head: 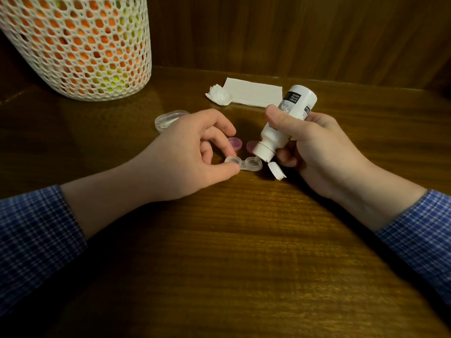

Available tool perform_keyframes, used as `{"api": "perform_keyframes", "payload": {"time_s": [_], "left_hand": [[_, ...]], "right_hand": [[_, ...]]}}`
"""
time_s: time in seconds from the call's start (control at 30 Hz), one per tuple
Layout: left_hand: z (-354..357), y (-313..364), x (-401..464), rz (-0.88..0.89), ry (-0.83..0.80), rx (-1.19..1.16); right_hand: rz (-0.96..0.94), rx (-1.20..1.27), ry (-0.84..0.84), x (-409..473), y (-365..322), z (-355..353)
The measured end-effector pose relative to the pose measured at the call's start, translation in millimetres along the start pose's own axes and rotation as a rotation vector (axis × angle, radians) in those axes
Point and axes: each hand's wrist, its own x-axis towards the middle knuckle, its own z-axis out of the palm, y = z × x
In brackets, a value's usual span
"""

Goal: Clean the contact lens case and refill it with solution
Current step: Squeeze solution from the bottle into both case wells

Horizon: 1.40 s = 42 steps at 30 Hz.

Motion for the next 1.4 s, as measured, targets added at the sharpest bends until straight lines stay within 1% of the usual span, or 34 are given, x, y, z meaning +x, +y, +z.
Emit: {"api": "perform_keyframes", "payload": {"time_s": [0.7, 0.97, 1.4], "left_hand": [[-0.3, 1.3, -0.4, 0.0, -0.011, -0.009], [-0.3, 2.7, 0.2, -0.031, -0.031, -0.019], [0.1, 1.3, 0.5, -0.03, -0.029, -0.013]], "right_hand": [[0.019, 0.006, 0.025, -0.4, -1.7, 0.6], [0.026, 0.011, 0.026, -2.1, -3.6, 3.8], [0.01, 0.017, 0.025, -2.4, -4.3, 2.9]]}}
